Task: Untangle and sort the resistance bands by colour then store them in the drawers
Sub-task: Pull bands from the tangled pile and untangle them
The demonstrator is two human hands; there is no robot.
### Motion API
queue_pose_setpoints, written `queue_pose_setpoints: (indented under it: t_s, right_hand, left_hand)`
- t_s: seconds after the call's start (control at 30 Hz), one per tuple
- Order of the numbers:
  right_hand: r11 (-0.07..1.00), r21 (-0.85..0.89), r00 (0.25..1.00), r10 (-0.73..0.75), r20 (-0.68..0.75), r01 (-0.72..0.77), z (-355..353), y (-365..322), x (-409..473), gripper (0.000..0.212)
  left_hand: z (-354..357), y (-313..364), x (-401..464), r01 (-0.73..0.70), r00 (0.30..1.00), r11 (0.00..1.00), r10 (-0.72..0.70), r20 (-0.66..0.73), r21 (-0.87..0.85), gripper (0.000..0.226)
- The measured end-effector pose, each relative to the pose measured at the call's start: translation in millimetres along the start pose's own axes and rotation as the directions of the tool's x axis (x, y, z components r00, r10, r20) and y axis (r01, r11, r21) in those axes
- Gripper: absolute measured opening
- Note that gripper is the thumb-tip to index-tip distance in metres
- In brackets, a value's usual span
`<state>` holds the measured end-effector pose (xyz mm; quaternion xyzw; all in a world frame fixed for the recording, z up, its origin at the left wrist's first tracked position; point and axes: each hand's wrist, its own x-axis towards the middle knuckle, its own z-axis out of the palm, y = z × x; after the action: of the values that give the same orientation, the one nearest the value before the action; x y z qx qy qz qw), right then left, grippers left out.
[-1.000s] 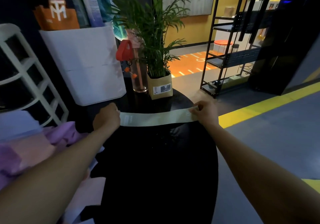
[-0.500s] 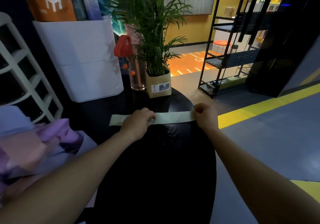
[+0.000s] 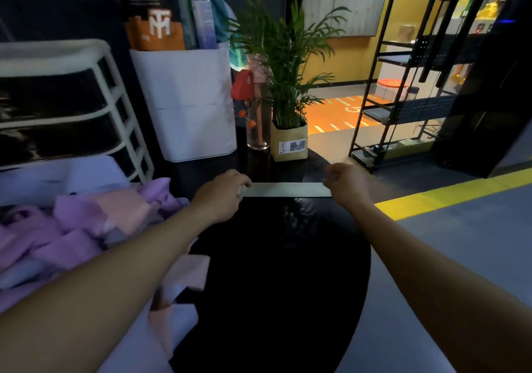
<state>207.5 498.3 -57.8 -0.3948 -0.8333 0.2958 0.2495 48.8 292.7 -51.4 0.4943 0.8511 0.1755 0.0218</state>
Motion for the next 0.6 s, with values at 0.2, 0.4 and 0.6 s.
queue_pose_setpoints:
  t_s: [0.2, 0.4, 0.6]
  right_hand:
    - [0.982, 0.023, 0.969, -0.187, 0.161, 0.185, 17.6, -69.8, -46.9, 0.031]
    - [0.957, 0.085, 0.924, -0.291, 0.249, 0.278, 48.0, -133.9, -94.8, 0.031]
    - [0.898, 0.178, 0.852, -0.439, 0.284, 0.403, 76.5, -191.1, -135.1, 0.023]
  left_hand:
    - [-49.4, -21.9, -62.8, 0.043, 0.995, 0.998, -0.039, -0.087, 0.045, 0.036]
    - [-90.5, -42.2, -123.1, 0.091, 0.982, 0.995, -0.082, -0.170, 0.041, 0.028]
    - [-120.7, -68.3, -180.6, 0.142, 0.947, 0.988, -0.118, -0.298, 0.061, 0.032]
